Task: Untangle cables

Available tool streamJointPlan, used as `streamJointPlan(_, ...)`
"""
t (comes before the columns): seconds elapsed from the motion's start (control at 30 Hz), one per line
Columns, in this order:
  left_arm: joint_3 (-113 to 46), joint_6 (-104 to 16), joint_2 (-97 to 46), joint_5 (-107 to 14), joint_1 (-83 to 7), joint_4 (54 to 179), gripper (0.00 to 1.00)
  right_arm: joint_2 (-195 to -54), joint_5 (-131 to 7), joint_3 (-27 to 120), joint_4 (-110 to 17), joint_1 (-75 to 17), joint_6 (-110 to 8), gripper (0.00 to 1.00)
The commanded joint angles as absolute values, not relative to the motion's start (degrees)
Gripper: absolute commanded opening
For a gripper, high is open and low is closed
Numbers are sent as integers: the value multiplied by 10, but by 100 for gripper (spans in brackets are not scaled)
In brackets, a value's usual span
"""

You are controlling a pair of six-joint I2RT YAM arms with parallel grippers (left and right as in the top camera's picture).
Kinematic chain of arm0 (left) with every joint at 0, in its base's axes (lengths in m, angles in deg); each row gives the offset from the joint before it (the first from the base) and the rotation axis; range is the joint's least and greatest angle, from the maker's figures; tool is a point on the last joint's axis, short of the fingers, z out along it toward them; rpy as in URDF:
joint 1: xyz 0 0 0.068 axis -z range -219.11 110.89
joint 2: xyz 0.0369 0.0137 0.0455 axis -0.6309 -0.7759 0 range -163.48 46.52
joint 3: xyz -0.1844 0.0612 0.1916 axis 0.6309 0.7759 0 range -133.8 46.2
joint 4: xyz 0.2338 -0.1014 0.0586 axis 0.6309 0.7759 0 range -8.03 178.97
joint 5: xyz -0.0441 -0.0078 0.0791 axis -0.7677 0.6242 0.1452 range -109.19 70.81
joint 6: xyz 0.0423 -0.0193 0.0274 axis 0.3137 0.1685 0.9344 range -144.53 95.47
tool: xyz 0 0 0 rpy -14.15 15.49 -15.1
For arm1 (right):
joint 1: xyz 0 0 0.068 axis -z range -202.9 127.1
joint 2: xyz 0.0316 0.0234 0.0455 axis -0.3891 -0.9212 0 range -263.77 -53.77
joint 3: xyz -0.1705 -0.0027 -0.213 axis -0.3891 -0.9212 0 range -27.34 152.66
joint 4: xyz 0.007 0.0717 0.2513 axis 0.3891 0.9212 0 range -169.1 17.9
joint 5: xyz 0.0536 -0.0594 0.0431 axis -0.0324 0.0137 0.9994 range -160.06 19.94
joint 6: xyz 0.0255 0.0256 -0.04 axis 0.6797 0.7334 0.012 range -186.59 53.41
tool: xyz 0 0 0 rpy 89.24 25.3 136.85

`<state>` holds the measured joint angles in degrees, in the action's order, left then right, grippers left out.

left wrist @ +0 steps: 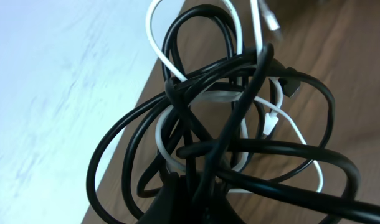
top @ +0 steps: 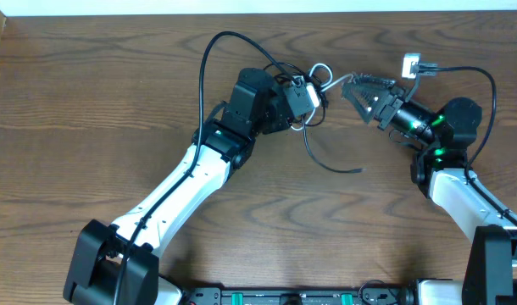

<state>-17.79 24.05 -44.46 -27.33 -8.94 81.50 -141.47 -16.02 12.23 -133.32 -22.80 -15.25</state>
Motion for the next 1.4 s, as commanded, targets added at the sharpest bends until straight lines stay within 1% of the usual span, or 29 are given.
streamJointPlan(0.0,-182,250,-440,-331,-91,810,7,-1415,-233,123,-1323,-224,-163,78)
streamJointPlan(0.17,-182,250,-440,-402,-91,794,7,-1415,-274,123,-1257,-225,-207,77)
streamJointPlan(0.27,-182,249,-440,-451,-91,770,7,-1415,-276,123,-1214,-227,-219,77)
streamJointPlan(0.33,-182,247,-440,-462,-91,749,8,-1415,-272,123,-1195,-230,-222,77)
streamJointPlan(0.47,-182,243,-440,-465,-91,720,7,-1415,-262,123,-1177,-241,-241,76)
streamJointPlan(0.6,-182,239,-440,-512,-91,707,8,-1415,-266,123,-1153,-254,-266,76)
streamJointPlan(0.73,-182,195,-440,-550,-91,682,7,-1415,-280,123,-1135,-266,-286,75)
streamJointPlan(0.9,-182,175,-440,-576,-91,651,8,-1415,-280,123,-1135,-275,-294,72)
streamJointPlan(0.97,-182,163,-440,-576,-91,640,7,-1415,-282,123,-1128,-275,-308,62)
streamJointPlan(1.0,-182,155,-440,-576,-91,635,7,-1415,-283,123,-1124,-275,-313,54)
streamJointPlan(1.03,-182,147,-440,-576,-91,631,8,-1415,-291,123,-1115,-275,-316,44)
streamJointPlan(1.13,-182,139,-440,-576,-92,627,8,-1415,-328,123,-1083,-275,-315,17)
streamJointPlan(1.17,-182,139,-440,-575,-92,627,7,-1415,-345,123,-1069,-275,-315,4)
streamJointPlan(1.2,-182,139,-440,-573,-92,627,8,-1415,-360,123,-1056,-274,-315,1)
streamJointPlan(1.37,-182,139,-440,-527,-93,625,7,-1415,-389,123,-1006,-261,-315,1)
